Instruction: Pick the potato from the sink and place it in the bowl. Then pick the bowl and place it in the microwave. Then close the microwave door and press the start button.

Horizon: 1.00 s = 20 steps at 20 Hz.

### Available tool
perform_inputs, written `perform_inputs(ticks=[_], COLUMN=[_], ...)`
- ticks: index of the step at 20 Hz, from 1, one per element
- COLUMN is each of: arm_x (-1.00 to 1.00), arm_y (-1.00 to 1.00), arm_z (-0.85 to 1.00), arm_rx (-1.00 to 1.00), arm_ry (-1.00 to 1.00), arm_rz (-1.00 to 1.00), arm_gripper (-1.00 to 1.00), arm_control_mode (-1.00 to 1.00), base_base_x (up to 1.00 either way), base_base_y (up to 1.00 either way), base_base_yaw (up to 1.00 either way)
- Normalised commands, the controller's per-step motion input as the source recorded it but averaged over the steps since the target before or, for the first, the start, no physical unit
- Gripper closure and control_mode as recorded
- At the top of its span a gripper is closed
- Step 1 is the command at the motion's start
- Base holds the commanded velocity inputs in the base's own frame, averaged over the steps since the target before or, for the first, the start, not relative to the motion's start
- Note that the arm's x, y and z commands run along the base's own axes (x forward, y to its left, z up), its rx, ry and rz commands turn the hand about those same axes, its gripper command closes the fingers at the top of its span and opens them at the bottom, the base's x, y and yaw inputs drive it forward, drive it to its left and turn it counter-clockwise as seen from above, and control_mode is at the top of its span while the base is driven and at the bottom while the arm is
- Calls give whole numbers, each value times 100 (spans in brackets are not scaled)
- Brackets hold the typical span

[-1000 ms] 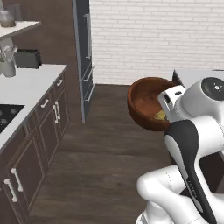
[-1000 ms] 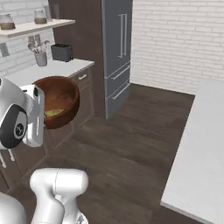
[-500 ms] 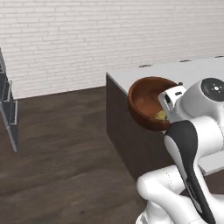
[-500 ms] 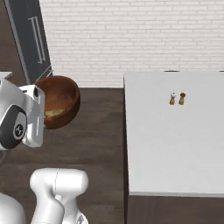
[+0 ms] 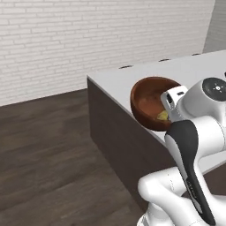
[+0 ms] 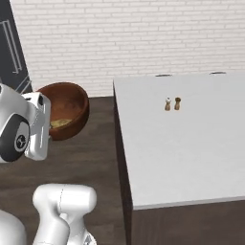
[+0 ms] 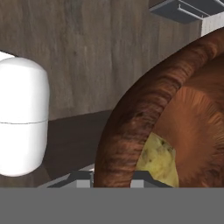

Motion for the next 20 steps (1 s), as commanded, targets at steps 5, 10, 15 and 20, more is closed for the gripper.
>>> perform_inputs(ticks=[5,10,15,20], arm_x=[0,0,0,0], arm_y=[0,0,0,0], arm_z=[0,0,0,0], arm_rx=[0,0,0,0], arm_ry=[0,0,0,0], arm_rz=[0,0,0,0], arm_gripper=[100,100,100,100], arm_control_mode=[100,100,100,100], base_base_x=[-4,-58,-100,-53], base_base_y=[-100,-90,19,-42], base_base_yaw=[-61,-52,-29,-45])
